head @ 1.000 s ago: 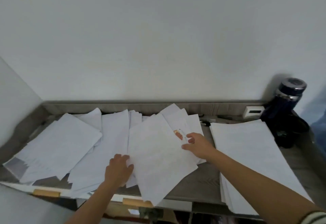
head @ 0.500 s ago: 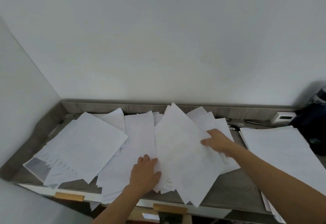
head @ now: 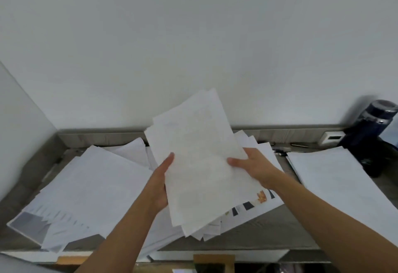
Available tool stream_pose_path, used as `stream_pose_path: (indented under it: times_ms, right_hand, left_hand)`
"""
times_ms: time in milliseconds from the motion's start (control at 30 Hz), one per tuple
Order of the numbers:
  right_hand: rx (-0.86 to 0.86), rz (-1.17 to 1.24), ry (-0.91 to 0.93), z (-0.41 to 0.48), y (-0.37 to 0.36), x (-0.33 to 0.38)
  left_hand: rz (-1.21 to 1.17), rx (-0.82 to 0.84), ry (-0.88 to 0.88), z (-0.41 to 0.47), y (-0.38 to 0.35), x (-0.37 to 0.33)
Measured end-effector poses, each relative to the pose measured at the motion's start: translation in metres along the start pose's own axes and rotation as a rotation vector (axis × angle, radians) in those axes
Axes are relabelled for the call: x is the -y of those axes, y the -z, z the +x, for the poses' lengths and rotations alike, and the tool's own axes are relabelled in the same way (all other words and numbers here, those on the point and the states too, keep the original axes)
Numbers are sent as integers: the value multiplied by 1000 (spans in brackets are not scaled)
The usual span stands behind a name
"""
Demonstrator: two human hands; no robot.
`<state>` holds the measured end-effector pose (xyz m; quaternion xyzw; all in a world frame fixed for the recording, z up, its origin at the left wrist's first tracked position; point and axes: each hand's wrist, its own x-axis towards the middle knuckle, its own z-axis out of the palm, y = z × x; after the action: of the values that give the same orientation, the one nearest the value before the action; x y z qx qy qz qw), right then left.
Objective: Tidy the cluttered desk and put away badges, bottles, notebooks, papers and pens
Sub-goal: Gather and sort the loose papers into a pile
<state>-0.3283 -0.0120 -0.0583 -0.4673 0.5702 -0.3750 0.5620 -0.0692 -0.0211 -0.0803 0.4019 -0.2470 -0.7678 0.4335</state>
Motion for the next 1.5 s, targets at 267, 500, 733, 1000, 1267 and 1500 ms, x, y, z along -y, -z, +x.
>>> stream_pose_path:
  times_ms: [267, 500, 733, 1000, 1267, 1500]
  right_hand:
    - [104, 81, 205, 21, -8, 15]
    - [274, -57, 203, 38, -12, 26]
    - [278, -95, 172, 61, -15, 1]
    - [441, -99, 158, 84, -67, 38]
    - [445, -298, 42, 128, -193, 20]
    - [330, -913, 63, 172, -291, 10]
  left_hand:
    - [419, -158, -450, -17, -16, -37]
    - [579, -194, -473, -25, -6, -34]
    - [613, -271, -388, -17, 2, 1]
    - [569, -409, -406, -40, 36, -40]
    - [127, -873, -193, -96, 180, -35]
    - [62, -993, -47, -119, 274, -39]
